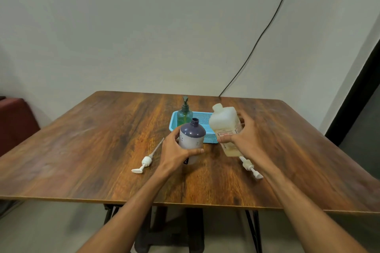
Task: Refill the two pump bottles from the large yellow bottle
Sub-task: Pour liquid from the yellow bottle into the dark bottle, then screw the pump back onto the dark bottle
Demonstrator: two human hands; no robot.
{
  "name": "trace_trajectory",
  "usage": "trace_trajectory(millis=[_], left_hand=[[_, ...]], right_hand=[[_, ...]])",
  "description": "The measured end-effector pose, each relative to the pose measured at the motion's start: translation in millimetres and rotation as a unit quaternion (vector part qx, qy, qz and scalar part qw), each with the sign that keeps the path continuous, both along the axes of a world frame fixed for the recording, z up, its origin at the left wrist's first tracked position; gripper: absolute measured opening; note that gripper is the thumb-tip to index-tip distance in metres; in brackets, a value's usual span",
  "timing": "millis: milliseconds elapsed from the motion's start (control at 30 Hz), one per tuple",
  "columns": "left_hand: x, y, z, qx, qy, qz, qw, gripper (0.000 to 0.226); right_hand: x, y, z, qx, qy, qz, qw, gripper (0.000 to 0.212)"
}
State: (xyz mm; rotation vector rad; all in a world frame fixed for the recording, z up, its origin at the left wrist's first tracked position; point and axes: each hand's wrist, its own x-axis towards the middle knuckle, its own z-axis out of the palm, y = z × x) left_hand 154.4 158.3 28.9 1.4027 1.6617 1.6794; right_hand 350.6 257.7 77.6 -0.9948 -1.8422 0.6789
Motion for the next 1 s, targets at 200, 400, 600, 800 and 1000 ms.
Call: trace_trajectory(millis=[200,400,600,800,1000], left_hand=[[-3.9,-6.1,-17.1,-0.023,0.002,0.012,1.0,0.085],[-0.5,-5.0,-30.3,-0.03,-0.001,0.029,0.999,0.083],[-0.5,-0.1,-37.7,-0.034,-0.003,0.025,0.999,0.088],[-4.3,-1.3,-40.3,-0.041,-0.007,-0.009,0.999,0.087],[-2.1,-7.7,-41.2,-0.039,-0.015,-0.007,0.999,0.114]], right_hand=[[-7.0,-5.3,-40.0,-0.088,0.078,-0.006,0.993,0.082],[-9.3,-6.3,-62.8,-0.094,0.088,-0.026,0.991,0.083],[-8.0,-1.8,-67.7,-0.097,0.109,-0.028,0.989,0.087],[-2.7,-5.4,-70.6,-0.099,0.101,0.001,0.99,0.092],[7.1,-12.4,-68.8,-0.103,0.123,0.021,0.987,0.098]])
